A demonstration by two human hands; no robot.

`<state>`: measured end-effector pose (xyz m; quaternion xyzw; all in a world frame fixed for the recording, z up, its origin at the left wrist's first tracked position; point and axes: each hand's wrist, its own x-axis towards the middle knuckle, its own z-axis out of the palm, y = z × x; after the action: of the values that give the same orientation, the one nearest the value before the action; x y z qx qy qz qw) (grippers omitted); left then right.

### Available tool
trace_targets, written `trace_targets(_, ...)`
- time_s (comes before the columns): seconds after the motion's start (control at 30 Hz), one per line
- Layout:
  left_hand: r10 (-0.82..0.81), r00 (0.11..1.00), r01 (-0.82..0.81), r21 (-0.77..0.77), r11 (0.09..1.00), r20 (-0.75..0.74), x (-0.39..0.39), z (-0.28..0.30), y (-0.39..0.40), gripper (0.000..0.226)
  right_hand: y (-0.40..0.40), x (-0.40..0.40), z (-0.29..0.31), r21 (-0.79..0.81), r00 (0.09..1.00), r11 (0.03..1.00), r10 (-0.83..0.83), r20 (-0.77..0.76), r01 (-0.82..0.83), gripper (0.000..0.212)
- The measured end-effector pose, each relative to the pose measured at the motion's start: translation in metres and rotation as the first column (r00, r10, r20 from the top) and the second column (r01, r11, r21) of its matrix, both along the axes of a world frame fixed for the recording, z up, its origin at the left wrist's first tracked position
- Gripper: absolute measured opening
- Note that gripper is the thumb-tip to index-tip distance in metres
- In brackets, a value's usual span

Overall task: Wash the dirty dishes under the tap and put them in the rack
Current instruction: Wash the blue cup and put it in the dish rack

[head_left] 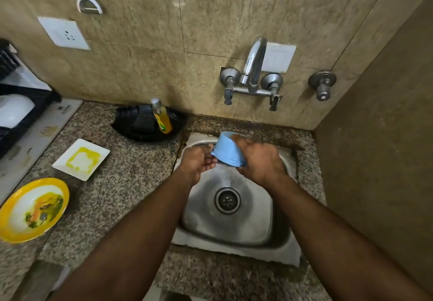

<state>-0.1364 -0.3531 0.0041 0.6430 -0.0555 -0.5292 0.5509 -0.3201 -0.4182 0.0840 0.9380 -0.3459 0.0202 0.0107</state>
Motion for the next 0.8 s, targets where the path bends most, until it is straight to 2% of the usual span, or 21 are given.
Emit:
trace_targets(0.27,0.024,0.999,-0.025,-0.014,1.000,-0.023,-0.001,0.000,0.007,0.012,0.004,0.002,-0.010,0.038,0.999,0.999,0.009,0.031,-0.010,0.089)
trace_targets(0.33,0.036,0.999,-0.037,-0.018,0.999,-0.037,-0.003,-0.002,0.012,0.010,0.008,-0.001,-0.013,0.123,0.996,0.992,-0.033,0.079,0.023,0.091)
trace_targets(0.4,0.071,0.995,-0.072,-0.017,0.997,-0.064,-0.006,-0.005,0.017,0.009,0.014,-0.005,-0.018,0.298,0.966,0.948,-0.176,0.189,0.114,0.100)
trace_targets(0.43,0.088,0.993,-0.089,-0.015,0.996,-0.073,-0.008,-0.007,0.019,0.010,0.018,-0.006,-0.018,0.418,0.927,0.894,-0.284,0.246,0.163,0.105)
trace_targets(0.47,0.103,0.991,-0.105,-0.015,0.994,-0.083,-0.010,-0.008,0.022,0.012,0.017,-0.006,-0.025,0.561,0.864,0.800,-0.423,0.272,0.214,0.106)
trace_targets(0.5,0.119,0.989,-0.121,-0.018,0.993,-0.093,-0.012,-0.009,0.024,0.013,0.017,-0.005,-0.028,0.703,0.793,0.661,-0.564,0.233,0.264,0.104)
trace_targets(0.57,0.148,0.982,-0.152,-0.028,0.988,-0.117,-0.016,-0.012,0.028,0.016,0.014,-0.001,-0.030,0.918,0.652,0.286,-0.757,0.042,0.273,0.093)
trace_targets(0.6,0.159,0.979,-0.166,-0.037,0.985,-0.130,-0.018,-0.011,0.029,0.016,0.013,0.001,-0.031,0.972,0.603,0.100,-0.796,-0.049,0.211,0.081)
trace_targets(0.63,0.171,0.976,-0.179,-0.045,0.983,-0.136,-0.018,-0.011,0.030,0.016,0.012,0.003,-0.031,0.990,0.556,-0.047,-0.823,-0.113,0.133,0.064)
trace_targets(0.67,0.181,0.974,-0.189,-0.052,0.980,-0.133,-0.018,-0.011,0.030,0.014,0.012,0.005,-0.027,0.990,0.513,-0.138,-0.847,-0.139,0.040,0.049)
trace_targets(0.7,0.185,0.975,-0.194,-0.063,0.979,-0.122,-0.017,-0.012,0.030,0.011,0.010,0.007,-0.024,0.983,0.474,-0.182,-0.868,-0.147,-0.028,0.039)
trace_targets(0.73,0.184,0.977,-0.193,-0.080,0.978,-0.112,-0.016,-0.012,0.031,0.012,0.008,0.008,-0.022,0.976,0.437,-0.204,-0.887,-0.149,-0.082,0.033)
trace_targets(0.8,0.181,0.979,-0.192,-0.114,0.975,-0.099,-0.013,-0.011,0.034,0.017,0.001,0.011,-0.022,0.964,0.372,-0.229,-0.913,-0.165,-0.133,0.036)
